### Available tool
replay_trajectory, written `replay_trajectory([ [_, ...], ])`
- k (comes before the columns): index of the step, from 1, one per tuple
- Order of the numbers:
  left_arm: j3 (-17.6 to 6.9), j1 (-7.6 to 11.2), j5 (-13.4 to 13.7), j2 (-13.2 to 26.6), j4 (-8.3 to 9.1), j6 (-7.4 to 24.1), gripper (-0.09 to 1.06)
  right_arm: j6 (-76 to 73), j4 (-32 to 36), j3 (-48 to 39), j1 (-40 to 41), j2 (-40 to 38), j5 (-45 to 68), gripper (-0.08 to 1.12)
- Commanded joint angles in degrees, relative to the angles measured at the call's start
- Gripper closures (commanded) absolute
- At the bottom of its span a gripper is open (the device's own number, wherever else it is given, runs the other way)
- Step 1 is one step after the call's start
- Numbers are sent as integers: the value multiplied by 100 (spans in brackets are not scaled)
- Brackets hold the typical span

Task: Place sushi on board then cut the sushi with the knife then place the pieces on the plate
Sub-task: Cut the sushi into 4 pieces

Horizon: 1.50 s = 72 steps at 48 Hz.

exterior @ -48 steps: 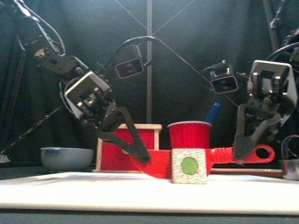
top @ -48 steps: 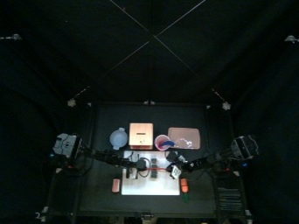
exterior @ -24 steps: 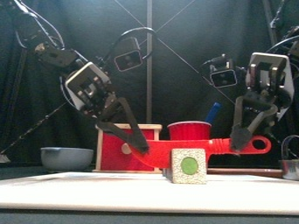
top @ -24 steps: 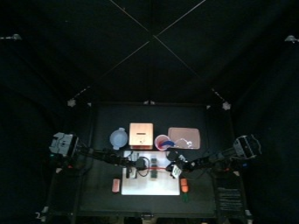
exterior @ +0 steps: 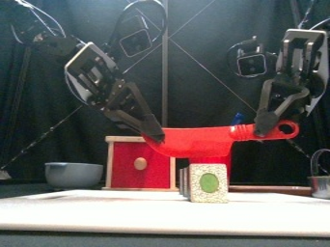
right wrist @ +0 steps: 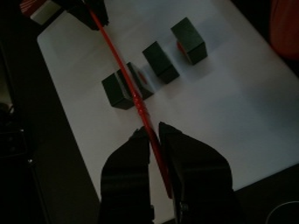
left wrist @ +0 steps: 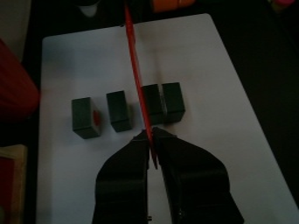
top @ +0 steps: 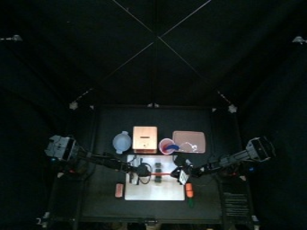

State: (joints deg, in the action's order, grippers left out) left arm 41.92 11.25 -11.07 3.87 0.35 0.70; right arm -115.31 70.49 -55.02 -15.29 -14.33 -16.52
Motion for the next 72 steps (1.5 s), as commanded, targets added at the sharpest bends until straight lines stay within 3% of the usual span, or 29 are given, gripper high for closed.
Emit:
replay_trajectory([
  [1, -70, 396, -18, -97, -53, 9, 49, -70, -202, 62, -18, -97, -193, 74],
  [13, -62, 466, -18, -53, -211, 18, 49, -70, -413, 62, -176, 26, -281, 74],
  [72, -79, 457, -26, 272, -334, 9, 49, -88, -589, 88, -308, 378, -255, 74],
])
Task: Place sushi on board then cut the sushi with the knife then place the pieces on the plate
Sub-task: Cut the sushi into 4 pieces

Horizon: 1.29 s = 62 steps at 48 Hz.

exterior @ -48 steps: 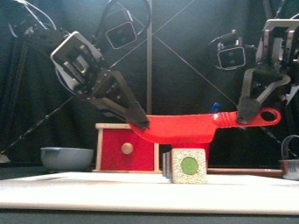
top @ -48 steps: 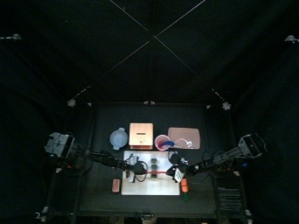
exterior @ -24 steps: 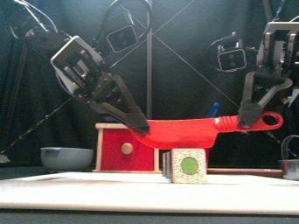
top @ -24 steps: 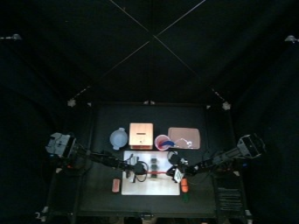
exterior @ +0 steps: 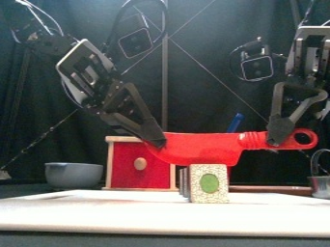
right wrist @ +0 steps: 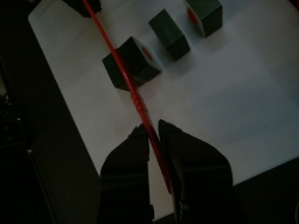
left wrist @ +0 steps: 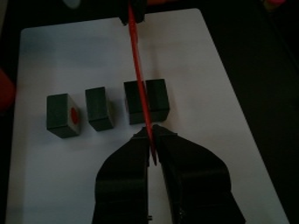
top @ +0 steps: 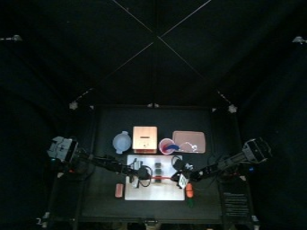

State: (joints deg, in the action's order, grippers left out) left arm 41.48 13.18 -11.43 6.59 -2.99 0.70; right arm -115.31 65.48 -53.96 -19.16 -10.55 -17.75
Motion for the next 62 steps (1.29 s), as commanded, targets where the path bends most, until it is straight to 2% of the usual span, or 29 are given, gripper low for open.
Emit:
replay_trajectory([
  [1, -35, 264, 18, 0, -18, 9, 49, -88, -97, -26, 79, 0, -132, 74],
  [45, -70, 220, 79, 299, -35, 26, 49, -62, -70, 35, 167, 299, -158, 74],
  [55, -79, 220, 193, 281, -26, 9, 49, -79, -105, 44, 123, 299, -123, 74],
  [62, -97, 316, 211, 246, -62, -9, 49, -79, -202, 105, 79, 308, -114, 74],
])
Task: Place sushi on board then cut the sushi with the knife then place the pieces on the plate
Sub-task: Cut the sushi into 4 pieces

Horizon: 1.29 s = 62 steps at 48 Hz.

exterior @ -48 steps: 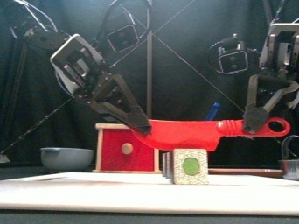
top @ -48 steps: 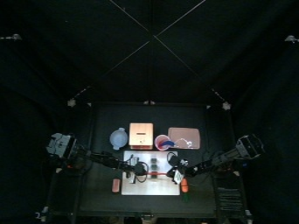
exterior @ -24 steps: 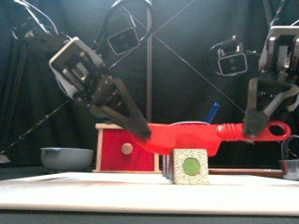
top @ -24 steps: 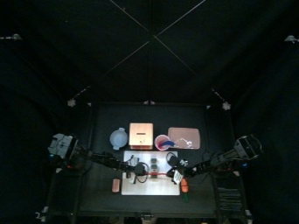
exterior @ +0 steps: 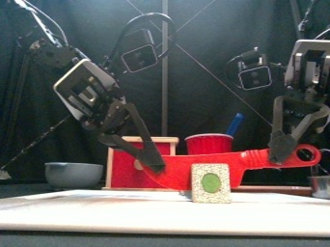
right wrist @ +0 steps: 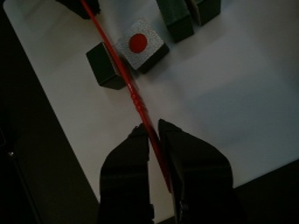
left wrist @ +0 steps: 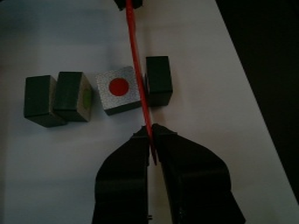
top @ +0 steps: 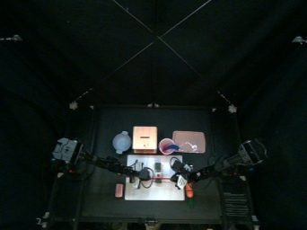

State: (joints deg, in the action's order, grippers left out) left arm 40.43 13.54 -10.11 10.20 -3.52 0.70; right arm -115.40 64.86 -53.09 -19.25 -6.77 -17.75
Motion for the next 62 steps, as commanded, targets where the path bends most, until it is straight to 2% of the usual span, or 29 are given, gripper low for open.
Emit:
replay_trajectory([
  [1, 0, 290, 79, -114, -26, -9, 49, -70, -158, 26, 62, -70, -114, 74],
  [18, -18, 466, 88, -158, -237, 9, 49, -62, -404, 149, -220, -70, -158, 74],
  [32, -44, 422, 97, -343, -193, 35, 49, -44, -264, 149, -176, -149, -352, 74],
  [37, -35, 396, 114, -536, -62, 44, 49, -44, -176, 185, -167, -334, -360, 74],
  [44, -44, 316, 123, -861, 246, 44, 49, -44, -70, 193, -158, -712, -598, 74],
  [51, -44, 44, 88, -1072, 589, 35, 49, -44, 79, 88, -158, -1063, -967, 74],
  [56, -18, -158, -18, -1116, 650, 26, 46, -53, 97, -18, -167, -1239, -1055, 74],
  [62, -9, -237, -97, -1099, 677, 35, 41, -53, 97, -70, -193, -1274, -1072, 74],
])
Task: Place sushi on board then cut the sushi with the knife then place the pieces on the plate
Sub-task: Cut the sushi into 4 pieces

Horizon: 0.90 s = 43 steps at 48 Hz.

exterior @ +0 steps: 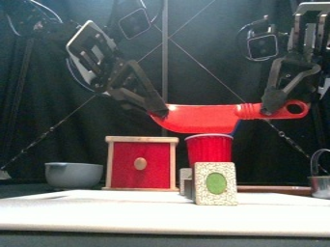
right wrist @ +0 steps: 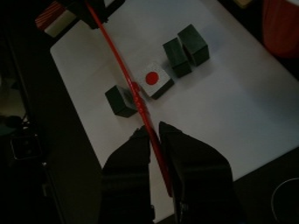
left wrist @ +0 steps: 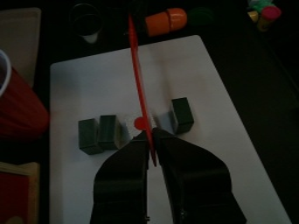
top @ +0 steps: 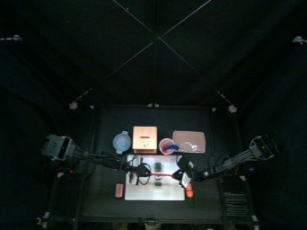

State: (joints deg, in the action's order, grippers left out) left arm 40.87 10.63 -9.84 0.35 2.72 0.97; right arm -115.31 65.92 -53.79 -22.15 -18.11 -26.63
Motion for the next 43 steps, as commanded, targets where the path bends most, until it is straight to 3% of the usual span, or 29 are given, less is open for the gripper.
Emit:
replay_trajectory([
  [1, -53, 53, -123, -105, 53, 18, 39, -62, -18, -9, 88, -132, -185, 74],
  [13, -62, -62, -123, -114, 79, 18, 13, -70, -70, -114, 88, -185, -185, 74],
  [20, -26, -97, -123, -185, 88, 9, 4, -70, -167, -220, 88, -308, -229, 74],
  [34, 229, -229, -141, -589, 88, 9, 4, -70, -598, -536, -229, -773, -475, 74],
  [43, 563, -369, -439, -905, 79, 0, 4, -70, -984, -677, -650, -1134, -923, 74],
])
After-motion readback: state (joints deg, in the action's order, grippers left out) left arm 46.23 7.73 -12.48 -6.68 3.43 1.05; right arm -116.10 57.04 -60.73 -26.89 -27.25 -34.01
